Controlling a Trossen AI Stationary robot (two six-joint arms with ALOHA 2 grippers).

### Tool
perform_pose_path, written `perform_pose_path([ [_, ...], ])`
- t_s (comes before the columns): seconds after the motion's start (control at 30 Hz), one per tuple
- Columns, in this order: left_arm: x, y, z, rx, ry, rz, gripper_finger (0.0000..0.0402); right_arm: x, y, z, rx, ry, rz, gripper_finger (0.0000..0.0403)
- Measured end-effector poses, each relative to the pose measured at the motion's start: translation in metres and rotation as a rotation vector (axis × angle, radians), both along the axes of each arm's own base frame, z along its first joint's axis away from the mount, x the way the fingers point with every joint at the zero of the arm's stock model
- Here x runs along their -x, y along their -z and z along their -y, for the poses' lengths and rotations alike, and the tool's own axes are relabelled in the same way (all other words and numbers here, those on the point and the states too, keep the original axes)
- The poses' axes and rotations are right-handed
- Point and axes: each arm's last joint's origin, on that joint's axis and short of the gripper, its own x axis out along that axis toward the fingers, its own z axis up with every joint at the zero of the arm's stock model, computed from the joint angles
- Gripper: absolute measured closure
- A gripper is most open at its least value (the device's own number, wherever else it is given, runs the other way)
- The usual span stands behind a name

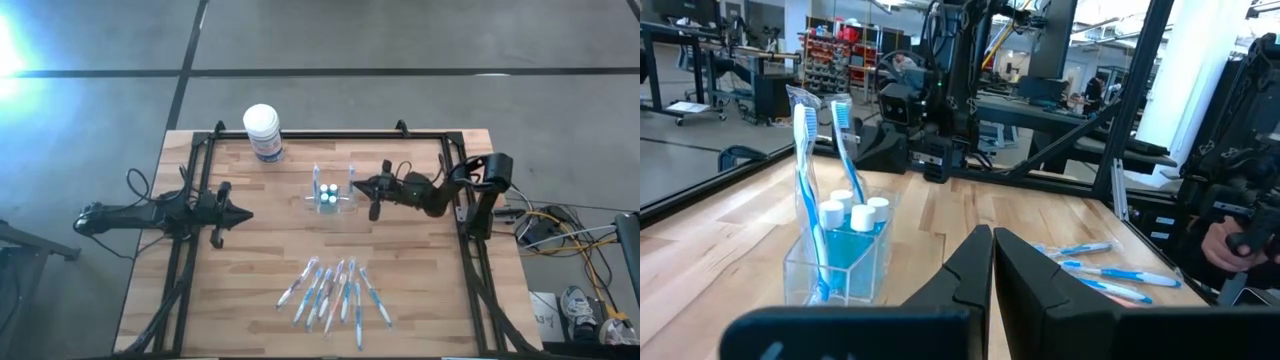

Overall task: Pick & Place toothbrushing station
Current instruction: Put the blue toothbrush into the transparent bin organizer

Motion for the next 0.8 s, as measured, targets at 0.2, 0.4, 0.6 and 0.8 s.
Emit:
perform_pose_path([
  [0.2, 0.000, 0.000, 0.000, 0.001, 0.000, 0.000, 0.0383, 0.007, 0.003, -0.002, -0.001, 0.021, -0.021, 0.0395],
  [0.4, 0.000, 0.000, 0.000, 0.001, -0.002, 0.000, 0.0383, 0.015, 0.000, -0.004, 0.019, 0.033, -0.025, 0.0394],
  [0.6, 0.000, 0.000, 0.000, 0.001, -0.002, 0.001, 0.0383, 0.025, -0.007, -0.007, 0.032, 0.047, -0.001, 0.0394],
  [0.8, 0.000, 0.000, 0.000, 0.001, -0.003, 0.004, 0.0383, 0.025, -0.010, -0.007, 0.022, 0.043, -0.026, 0.0394],
])
